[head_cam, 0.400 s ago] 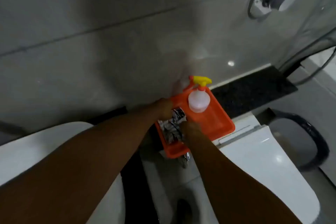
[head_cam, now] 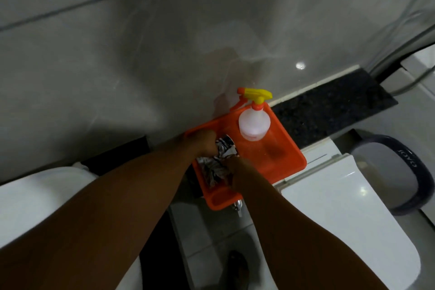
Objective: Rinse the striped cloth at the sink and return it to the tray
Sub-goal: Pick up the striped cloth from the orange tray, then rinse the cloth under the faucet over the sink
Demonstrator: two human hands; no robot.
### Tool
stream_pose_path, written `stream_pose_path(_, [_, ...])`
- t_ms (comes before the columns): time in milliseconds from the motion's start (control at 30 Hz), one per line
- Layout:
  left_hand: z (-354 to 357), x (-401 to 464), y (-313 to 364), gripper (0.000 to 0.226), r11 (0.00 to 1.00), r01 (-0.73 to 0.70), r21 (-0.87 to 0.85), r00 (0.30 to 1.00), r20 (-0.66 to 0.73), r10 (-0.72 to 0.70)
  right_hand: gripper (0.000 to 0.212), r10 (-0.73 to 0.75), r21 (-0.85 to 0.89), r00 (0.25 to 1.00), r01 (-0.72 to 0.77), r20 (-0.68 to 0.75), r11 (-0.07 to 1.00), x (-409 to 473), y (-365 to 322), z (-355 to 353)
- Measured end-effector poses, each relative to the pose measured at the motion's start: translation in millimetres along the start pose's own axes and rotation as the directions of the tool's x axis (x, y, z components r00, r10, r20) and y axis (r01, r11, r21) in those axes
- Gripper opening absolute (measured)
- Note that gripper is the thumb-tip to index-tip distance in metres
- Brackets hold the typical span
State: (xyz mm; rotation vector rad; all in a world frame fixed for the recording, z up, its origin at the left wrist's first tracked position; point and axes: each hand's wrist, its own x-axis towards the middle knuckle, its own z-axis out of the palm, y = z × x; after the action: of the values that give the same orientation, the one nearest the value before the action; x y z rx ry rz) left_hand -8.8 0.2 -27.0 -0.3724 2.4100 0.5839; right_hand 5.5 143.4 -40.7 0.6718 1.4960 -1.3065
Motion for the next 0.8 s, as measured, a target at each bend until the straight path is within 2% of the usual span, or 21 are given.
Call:
stream_pose_path(67, [-5.1, -8.8, 1.1, 0.034, 0.997, -0.001, -0.083, 1.000, 0.000, 0.001, 0.019, -0.006, 0.077, 0.998, 0.011, -0.068, 0.997, -10.7, -5.0, -1.7])
stream_pose_path(133, [-15.7, -23.0, 1.8, 0.047, 0.970, 0.009, -0.243, 0.999, -0.035, -0.018, 0.018, -0.104, 0.105, 0.985, 0.119, -0.135, 0.987, -21.4, -9.6, -5.2])
stream_pose_path(200, [-27.9, -43.4, 2.2, 0.054, 0.887, 0.008, -0.461, 0.995, -0.081, -0.051, 0.030, -0.220, 0.058, 0.958, 0.235, -0.186, 0.970, -41.0, -16.4, -5.0])
stream_pose_path(267, [-47.9, -68.9, 2.5, 0.044, 0.769, -0.010, -0.639, 0.989, -0.118, -0.086, 0.038, -0.317, 0.063, 0.928, 0.335, -0.193, 0.940, -68.5, -24.3, -1.1])
stream_pose_path(333, [-72.6, -99.4, 2.2, 0.030, 0.656, -0.061, -0.752, 0.983, -0.158, -0.091, 0.040, -0.393, 0.149, 0.914, 0.404, -0.098, 0.902, -97.6, -35.7, 7.0])
stream_pose_path(400, [-101.1, -144.5, -6.5, 0.018, 0.552, -0.115, -0.826, 0.981, -0.181, -0.065, 0.039, -0.457, 0.262, 0.887, 0.425, 0.074, 0.867, -136.5, -41.4, 25.7])
stream_pose_path(467, [-125.7, -183.2, -13.7, 0.023, 0.475, -0.145, -0.868, 0.984, -0.176, -0.021, 0.038, -0.510, 0.308, 0.835, 0.440, 0.205, 0.843, -170.4, -50.3, 42.4])
stream_pose_path(533, [-150.3, -229.0, -31.7, 0.027, 0.433, -0.177, -0.884, 0.980, -0.201, -0.009, 0.040, -0.536, 0.295, 0.791, 0.458, 0.295, 0.838, -208.1, -56.4, 66.6])
stream_pose_path(667, [-190.5, -331.8, -72.9, 0.006, 0.396, -0.237, -0.887, 0.967, -0.256, 0.006, 0.052, -0.555, 0.159, 0.717, 0.544, 0.423, 0.824, -282.2, -58.4, 125.8])
stream_pose_path(733, [-206.2, -379.9, -99.5, 0.017, 0.345, -0.252, -0.904, 0.963, -0.270, -0.004, 0.054, -0.555, 0.120, 0.665, 0.582, 0.499, 0.805, -315.2, -59.8, 162.5])
stream_pose_path(800, [-219.1, -419.6, -125.3, 0.023, 0.341, -0.256, -0.905, 0.952, -0.298, -0.075, 0.053, -0.531, 0.088, 0.628, 0.595, 0.569, 0.799, -339.0, -60.8, 197.2])
